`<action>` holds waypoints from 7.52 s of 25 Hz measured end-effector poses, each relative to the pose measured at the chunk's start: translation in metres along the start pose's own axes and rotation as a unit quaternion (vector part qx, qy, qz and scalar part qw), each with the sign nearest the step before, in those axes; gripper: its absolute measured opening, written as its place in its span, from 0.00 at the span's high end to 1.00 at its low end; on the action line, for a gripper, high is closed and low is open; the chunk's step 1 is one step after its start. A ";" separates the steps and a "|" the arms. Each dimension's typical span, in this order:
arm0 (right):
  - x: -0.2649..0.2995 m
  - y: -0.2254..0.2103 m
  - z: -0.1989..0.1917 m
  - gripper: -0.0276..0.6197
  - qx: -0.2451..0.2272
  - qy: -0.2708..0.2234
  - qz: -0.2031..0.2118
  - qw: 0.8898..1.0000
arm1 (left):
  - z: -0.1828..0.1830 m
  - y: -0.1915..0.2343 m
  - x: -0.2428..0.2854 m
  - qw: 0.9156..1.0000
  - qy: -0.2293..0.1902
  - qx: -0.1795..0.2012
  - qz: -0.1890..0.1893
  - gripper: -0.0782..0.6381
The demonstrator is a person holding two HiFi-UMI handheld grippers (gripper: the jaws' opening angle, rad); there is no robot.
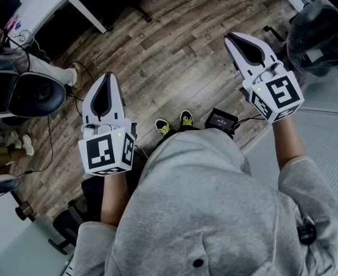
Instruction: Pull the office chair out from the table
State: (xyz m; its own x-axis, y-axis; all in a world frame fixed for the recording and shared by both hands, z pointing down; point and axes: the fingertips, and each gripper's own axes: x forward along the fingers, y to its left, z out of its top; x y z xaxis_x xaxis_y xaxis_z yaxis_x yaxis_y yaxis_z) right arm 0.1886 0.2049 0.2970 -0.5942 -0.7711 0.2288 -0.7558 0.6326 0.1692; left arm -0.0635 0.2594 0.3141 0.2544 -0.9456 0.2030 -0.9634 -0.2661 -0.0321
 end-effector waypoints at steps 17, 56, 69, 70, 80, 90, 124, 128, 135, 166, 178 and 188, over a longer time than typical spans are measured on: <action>0.003 0.022 0.048 0.89 0.039 -0.056 -0.005 0.998 | 0.013 0.010 -0.010 1.000 -0.004 -0.002 0.015 0.87; 0.083 0.081 0.063 0.89 0.022 -0.059 0.005 0.998 | 0.012 0.074 0.017 1.000 -0.019 -0.004 0.000 0.87; 0.159 0.028 0.062 0.89 0.027 -0.054 0.014 0.998 | 0.021 0.095 0.110 1.000 0.006 0.008 -0.007 0.87; 0.164 0.021 0.062 0.89 0.029 -0.054 0.013 0.998 | 0.024 0.095 0.119 1.000 0.006 0.010 -0.009 0.87; 0.210 -0.040 0.056 0.89 0.038 -0.056 0.022 0.997 | 0.047 0.089 0.194 1.000 0.012 0.024 -0.004 0.87; 0.230 -0.083 0.044 0.89 0.027 -0.062 0.024 0.997 | 0.057 0.075 0.239 0.999 0.015 0.036 0.006 0.87; 0.267 -0.097 0.040 0.89 0.018 -0.063 0.033 0.997 | 0.062 0.081 0.280 0.999 0.012 0.037 0.005 0.87; 0.287 -0.098 0.038 0.89 0.022 -0.053 0.041 0.998 | 0.059 0.092 0.298 0.999 0.014 0.029 0.003 0.87; 0.340 -0.097 0.039 0.89 0.030 -0.038 0.054 0.997 | 0.055 0.124 0.333 1.000 0.026 0.017 0.001 0.87; 0.507 -0.115 0.084 0.89 0.002 -0.021 0.026 0.999 | 0.078 0.249 0.452 0.999 0.015 0.004 -0.029 0.87; 0.525 -0.111 0.090 0.89 0.000 -0.011 0.012 1.000 | 0.073 0.271 0.460 0.999 0.013 -0.007 -0.035 0.87; 0.526 -0.125 0.088 0.89 -0.002 -0.009 0.005 1.000 | 0.075 0.273 0.471 0.999 0.016 -0.005 -0.034 0.87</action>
State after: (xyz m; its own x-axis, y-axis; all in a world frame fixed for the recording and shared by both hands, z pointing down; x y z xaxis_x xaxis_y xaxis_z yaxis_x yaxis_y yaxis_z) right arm -0.0534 -0.2865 0.3117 -0.6066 -0.7658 0.2135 -0.7488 0.6406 0.1704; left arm -0.2000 -0.2729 0.3275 0.3160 -0.9190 0.2357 -0.9451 -0.3267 -0.0066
